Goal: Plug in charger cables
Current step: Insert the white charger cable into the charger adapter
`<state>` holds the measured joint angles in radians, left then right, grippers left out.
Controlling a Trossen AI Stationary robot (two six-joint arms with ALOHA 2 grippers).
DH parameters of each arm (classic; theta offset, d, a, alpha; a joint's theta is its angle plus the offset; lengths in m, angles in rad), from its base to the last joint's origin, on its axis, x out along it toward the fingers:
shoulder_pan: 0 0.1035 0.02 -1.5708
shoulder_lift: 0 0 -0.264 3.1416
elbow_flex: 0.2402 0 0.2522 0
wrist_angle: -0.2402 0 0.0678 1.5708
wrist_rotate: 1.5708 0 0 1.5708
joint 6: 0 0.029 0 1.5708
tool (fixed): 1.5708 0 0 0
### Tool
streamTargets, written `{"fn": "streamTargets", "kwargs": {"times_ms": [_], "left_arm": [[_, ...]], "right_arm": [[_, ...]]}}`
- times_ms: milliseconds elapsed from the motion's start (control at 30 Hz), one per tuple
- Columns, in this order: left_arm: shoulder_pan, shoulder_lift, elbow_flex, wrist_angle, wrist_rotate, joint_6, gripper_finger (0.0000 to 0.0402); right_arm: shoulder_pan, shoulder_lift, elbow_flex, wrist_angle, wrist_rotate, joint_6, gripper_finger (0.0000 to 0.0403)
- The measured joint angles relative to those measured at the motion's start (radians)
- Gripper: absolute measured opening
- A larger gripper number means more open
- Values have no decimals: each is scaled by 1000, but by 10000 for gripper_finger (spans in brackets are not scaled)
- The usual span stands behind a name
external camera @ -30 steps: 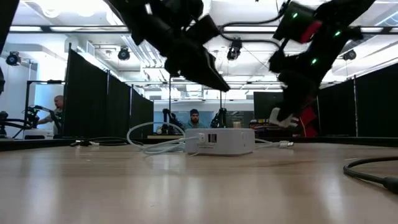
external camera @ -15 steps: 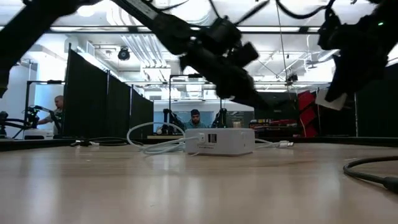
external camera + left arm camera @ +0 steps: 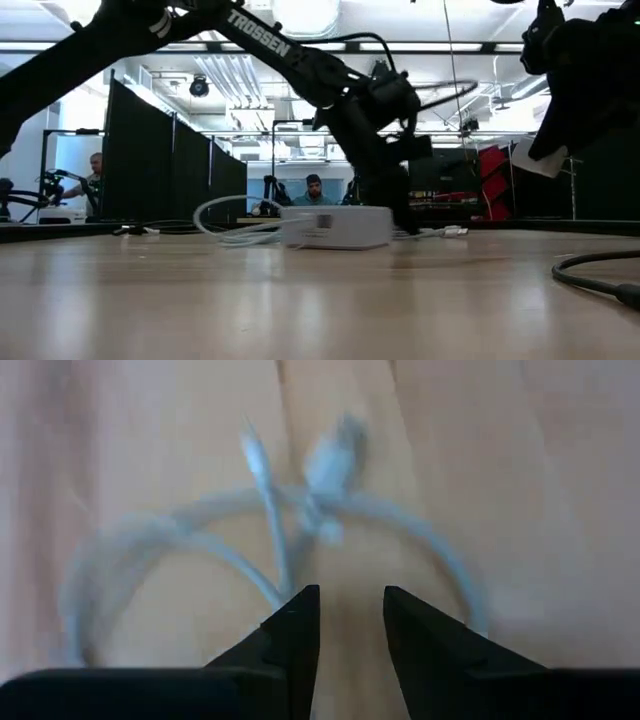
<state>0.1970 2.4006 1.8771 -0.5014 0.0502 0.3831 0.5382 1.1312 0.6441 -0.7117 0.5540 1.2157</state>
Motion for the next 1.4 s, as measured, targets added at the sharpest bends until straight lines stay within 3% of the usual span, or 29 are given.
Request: {"fn": "streamTargets", "kwargs": {"times_ms": [167,400,533,667,767,1000,1167,1400], "left_arm": [[-1,-17,2,-188,-17,1,102],[0,-76,-10,-332,-20,13,102],[-2,-99,-11,-172,5,75,102],[-4,-99,-46,81,171,114,102],[-9,-94,-93,178,276,142,102],[-6,-86,-143,230,235,197,102],[-5,-64,-144,243,114,234,102],[-5,-38,-141,246,107,263,102]], "right_arm": [[-2,2,0,-4,37,-8,145],[-2,2,0,0,50,-9,145],[-2,2,0,11,50,-14,145],[-2,2,0,25,50,-15,145],[-1,8,-3,49,50,-17,145],[1,48,-4,56,48,-30,145],[1,84,-4,100,47,-37,145],[1,108,-4,149,22,-50,145]]}}
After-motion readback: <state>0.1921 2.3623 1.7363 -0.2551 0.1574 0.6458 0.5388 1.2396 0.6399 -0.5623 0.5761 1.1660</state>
